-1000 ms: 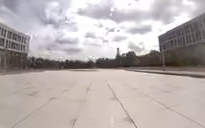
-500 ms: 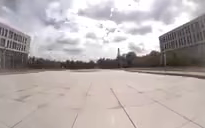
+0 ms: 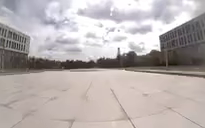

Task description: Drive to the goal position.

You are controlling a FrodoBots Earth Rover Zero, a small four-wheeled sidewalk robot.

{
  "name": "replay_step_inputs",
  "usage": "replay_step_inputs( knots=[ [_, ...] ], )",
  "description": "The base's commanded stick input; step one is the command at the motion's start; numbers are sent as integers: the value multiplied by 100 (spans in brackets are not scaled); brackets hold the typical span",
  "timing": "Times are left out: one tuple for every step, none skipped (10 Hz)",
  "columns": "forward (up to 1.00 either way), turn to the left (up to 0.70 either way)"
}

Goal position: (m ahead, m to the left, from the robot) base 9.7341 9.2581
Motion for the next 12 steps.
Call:
replay_step_inputs(
  knots=[
    [70, 0],
    [70, 0],
    [70, 0],
    [70, 0],
    [70, 5],
    [70, 0],
    [70, 0],
    [70, 0],
    [70, 3],
    [70, 3],
    [70, 0],
    [70, 0]
  ],
)
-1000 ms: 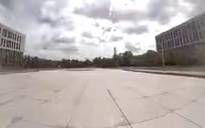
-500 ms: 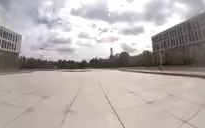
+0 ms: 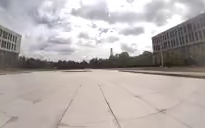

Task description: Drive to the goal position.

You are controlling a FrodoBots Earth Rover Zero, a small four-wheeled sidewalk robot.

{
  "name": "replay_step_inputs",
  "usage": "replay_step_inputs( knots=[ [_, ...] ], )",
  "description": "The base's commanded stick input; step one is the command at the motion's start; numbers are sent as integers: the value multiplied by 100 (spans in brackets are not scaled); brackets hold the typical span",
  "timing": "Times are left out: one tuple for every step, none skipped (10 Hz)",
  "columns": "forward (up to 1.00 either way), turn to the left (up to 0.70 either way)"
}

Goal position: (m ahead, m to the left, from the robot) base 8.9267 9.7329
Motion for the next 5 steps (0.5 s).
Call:
replay_step_inputs(
  knots=[
    [70, 0],
    [70, 0],
    [70, 0],
    [70, 0],
    [70, 0]
  ],
)
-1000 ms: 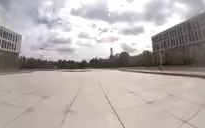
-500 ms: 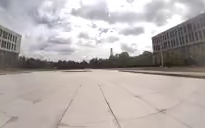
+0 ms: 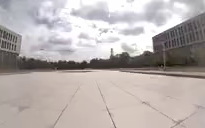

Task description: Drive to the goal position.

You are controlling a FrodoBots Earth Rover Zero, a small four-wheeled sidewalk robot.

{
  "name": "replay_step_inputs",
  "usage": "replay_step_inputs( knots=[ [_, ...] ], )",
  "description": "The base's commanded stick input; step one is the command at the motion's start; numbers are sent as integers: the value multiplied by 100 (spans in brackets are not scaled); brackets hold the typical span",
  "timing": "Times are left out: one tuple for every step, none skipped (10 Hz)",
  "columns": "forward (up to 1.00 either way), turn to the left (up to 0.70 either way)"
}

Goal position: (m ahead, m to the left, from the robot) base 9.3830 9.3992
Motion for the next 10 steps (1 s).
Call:
replay_step_inputs(
  knots=[
    [70, 0],
    [70, 0],
    [70, 0],
    [70, 0],
    [70, 0],
    [70, 0],
    [70, 0],
    [70, 0],
    [70, 0],
    [70, 0]
  ],
)
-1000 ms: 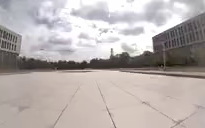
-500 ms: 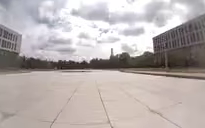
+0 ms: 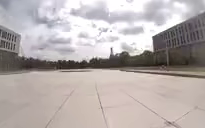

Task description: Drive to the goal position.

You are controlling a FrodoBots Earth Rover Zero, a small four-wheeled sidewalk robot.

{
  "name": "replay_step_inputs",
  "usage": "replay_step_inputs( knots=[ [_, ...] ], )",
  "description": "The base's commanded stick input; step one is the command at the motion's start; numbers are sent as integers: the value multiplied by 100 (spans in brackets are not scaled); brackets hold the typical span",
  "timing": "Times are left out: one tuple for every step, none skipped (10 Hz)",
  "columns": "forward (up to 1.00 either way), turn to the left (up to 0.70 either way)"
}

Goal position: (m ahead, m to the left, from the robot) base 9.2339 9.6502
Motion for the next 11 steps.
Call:
replay_step_inputs(
  knots=[
    [70, 0],
    [70, 0],
    [70, 0],
    [70, 0],
    [70, 0],
    [70, 0],
    [70, 0],
    [70, 0],
    [70, 1],
    [70, 3],
    [70, 7]
  ],
)
